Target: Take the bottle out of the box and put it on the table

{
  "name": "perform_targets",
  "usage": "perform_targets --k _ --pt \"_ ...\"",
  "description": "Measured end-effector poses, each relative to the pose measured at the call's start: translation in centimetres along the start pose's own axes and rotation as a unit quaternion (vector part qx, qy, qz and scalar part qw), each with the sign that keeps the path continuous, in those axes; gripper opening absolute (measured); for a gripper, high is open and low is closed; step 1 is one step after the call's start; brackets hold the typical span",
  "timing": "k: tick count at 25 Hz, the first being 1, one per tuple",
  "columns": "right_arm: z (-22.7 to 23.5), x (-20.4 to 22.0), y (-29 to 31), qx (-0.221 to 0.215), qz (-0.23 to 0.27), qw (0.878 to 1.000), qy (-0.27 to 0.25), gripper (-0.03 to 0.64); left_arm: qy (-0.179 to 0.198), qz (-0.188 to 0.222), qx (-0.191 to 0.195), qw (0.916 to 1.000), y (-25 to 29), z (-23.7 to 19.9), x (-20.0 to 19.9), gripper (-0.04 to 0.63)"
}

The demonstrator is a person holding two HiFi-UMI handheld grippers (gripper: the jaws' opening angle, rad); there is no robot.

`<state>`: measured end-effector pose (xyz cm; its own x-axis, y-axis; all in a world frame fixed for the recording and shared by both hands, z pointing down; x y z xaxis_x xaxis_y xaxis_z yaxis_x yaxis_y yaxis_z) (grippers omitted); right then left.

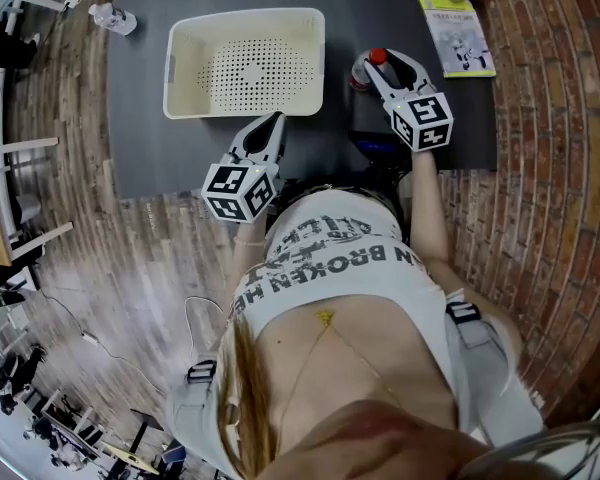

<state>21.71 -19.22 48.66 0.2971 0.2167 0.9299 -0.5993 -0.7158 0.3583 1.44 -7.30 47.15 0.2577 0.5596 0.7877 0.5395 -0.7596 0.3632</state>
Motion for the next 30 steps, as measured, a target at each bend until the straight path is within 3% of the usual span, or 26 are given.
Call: perform_targets --k 30 --pt "0.05 0.32 -0.10 -0.005 0.006 1.000 0.020 0.149 -0.001 -0.004 0.005 1.0000 0.03 0.43 0.78 0.005"
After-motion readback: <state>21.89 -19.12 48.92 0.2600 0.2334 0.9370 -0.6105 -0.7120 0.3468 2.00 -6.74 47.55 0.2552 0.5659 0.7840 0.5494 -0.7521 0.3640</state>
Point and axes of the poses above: the fingertips, and each gripper's own axes: y forward along the fingers, z to its right, x out of its underside, the point moved 3 cm from there along -y, backward along the fingers, and after that the axes turned 6 degrees about -y, right-handed, at the moved point
